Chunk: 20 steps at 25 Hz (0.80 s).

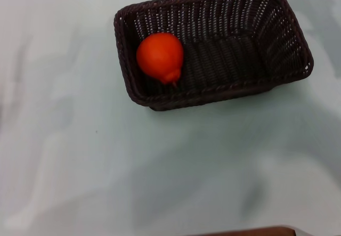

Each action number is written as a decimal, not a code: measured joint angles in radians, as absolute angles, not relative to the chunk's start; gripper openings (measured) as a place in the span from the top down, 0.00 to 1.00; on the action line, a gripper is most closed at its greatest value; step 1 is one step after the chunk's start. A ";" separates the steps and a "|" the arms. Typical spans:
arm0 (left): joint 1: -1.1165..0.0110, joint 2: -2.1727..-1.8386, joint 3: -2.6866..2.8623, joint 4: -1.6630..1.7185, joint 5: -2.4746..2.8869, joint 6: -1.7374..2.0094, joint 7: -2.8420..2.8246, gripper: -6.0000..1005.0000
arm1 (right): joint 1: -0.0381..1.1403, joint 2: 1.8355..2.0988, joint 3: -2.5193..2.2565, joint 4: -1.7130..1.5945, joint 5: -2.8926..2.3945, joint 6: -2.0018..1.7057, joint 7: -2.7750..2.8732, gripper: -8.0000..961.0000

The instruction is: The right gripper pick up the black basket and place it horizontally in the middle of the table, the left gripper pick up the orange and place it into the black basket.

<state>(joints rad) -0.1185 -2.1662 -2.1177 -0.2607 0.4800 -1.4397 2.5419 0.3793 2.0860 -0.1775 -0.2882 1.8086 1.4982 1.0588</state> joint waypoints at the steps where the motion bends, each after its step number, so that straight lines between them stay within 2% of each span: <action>1: -0.117 -2.166 -2.125 -0.253 0.480 -1.442 2.555 0.10 | 0.381 2.086 -0.169 -0.280 1.810 1.497 1.038 0.28; 20: -0.135 -2.172 -2.131 -0.196 0.479 -1.529 2.713 0.10 | 0.452 2.081 -0.100 -0.195 1.811 1.439 0.782 0.28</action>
